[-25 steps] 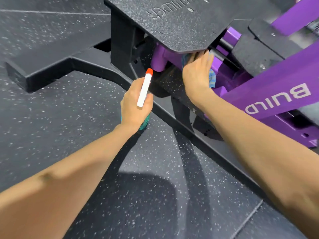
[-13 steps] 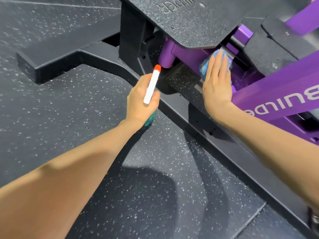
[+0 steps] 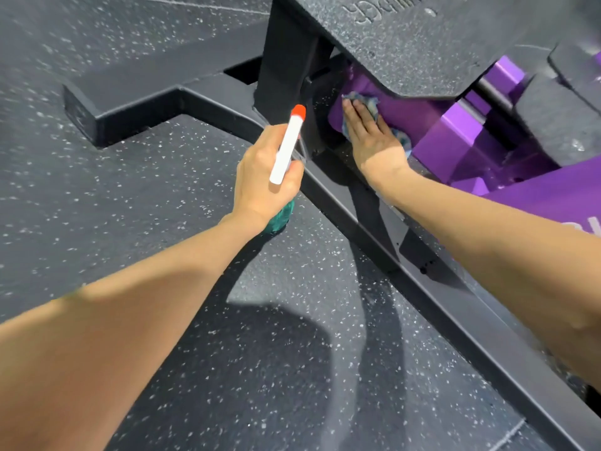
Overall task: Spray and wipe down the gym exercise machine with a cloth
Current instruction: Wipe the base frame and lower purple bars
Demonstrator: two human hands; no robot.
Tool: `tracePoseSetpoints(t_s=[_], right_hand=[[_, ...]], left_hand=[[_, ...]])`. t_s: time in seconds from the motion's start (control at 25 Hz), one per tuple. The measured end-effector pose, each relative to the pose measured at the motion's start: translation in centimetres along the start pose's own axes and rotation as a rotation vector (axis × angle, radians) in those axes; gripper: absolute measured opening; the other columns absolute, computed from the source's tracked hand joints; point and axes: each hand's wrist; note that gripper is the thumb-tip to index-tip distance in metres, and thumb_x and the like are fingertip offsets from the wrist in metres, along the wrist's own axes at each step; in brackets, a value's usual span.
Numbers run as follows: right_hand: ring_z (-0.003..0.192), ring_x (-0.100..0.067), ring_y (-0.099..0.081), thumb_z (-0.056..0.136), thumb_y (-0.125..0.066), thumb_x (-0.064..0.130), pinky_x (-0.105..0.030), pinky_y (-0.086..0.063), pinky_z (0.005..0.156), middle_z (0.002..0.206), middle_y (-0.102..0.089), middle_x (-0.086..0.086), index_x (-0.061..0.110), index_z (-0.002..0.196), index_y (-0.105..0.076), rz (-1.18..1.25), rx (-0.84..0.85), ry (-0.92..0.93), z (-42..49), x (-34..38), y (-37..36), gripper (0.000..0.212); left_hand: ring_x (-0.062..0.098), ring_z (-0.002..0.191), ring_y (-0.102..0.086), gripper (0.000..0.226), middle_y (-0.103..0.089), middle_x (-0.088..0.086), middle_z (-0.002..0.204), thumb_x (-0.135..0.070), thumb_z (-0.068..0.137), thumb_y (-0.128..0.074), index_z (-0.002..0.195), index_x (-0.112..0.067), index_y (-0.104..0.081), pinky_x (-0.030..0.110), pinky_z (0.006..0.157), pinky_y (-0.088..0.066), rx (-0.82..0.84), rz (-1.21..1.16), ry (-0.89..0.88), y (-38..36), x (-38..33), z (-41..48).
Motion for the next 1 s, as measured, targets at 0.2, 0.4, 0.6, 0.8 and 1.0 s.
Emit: tracePoseSetpoints(t_s=[0.2, 0.4, 0.6, 0.8, 1.0], right_hand=[[0.145, -0.021, -0.008, 0.103, -0.017, 0.006, -0.029, 0.006, 0.115, 0.156, -0.018, -0.009, 0.003, 0.149, -0.012, -0.027, 0.191, 0.073, 2.0, 0.7, 1.3, 0.047], [0.144, -0.036, -0.009, 0.100, -0.028, 0.017, -0.049, 0.000, 0.116, 0.157, -0.003, -0.021, 0.002, 0.150, -0.009, -0.414, 0.307, -0.101, -5.7, -0.2, 4.5, 0.055], [0.127, -0.045, -0.041, 0.097, -0.037, 0.024, -0.067, -0.009, 0.110, 0.129, -0.054, -0.012, 0.014, 0.135, -0.049, -0.451, 0.670, -0.181, -12.3, 0.6, 6.7, 0.042], [0.129, -0.045, -0.040, 0.096, -0.040, 0.018, -0.066, -0.018, 0.109, 0.135, -0.050, -0.016, 0.006, 0.135, -0.048, -0.411, 0.652, -0.219, -11.6, -0.4, 7.2, 0.041], [0.133, -0.045, -0.034, 0.097, -0.037, 0.022, -0.060, -0.018, 0.112, 0.140, -0.042, -0.023, 0.002, 0.138, -0.042, -0.469, 0.620, -0.191, -13.8, 1.2, 6.7, 0.045]], left_hand=[[0.035, 0.069, -0.056, 0.041, -0.062, 0.013, 0.092, -0.015, 0.076, -0.051, 0.114, -0.002, -0.061, 0.052, 0.067, -0.053, -0.012, 0.023, -0.001, -0.1, 0.2, 0.0], [0.032, 0.070, -0.058, 0.039, -0.063, 0.014, 0.095, -0.012, 0.078, -0.054, 0.115, -0.001, -0.060, 0.051, 0.069, -0.056, -0.002, 0.041, -0.010, -0.1, -0.4, -0.3], [0.029, 0.067, -0.052, 0.038, -0.053, -0.001, 0.081, -0.015, 0.079, -0.053, 0.116, -0.007, -0.057, 0.049, 0.071, -0.053, -0.034, 0.038, 0.097, 0.1, -1.1, -0.9], [0.029, 0.062, -0.046, 0.035, -0.047, 0.003, 0.071, -0.018, 0.075, -0.048, 0.107, -0.005, -0.056, 0.047, 0.066, -0.050, -0.041, 0.027, 0.130, 0.5, -2.0, -2.0], [0.029, 0.057, -0.045, 0.027, -0.042, -0.002, 0.061, -0.013, 0.076, -0.048, 0.100, -0.004, -0.057, 0.045, 0.061, -0.050, -0.011, 0.004, 0.127, 1.2, -2.7, -3.6]])
Point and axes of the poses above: each hand's wrist, its own z-axis towards the middle knuckle, its own y-axis out of the back of the hand, x = y × z
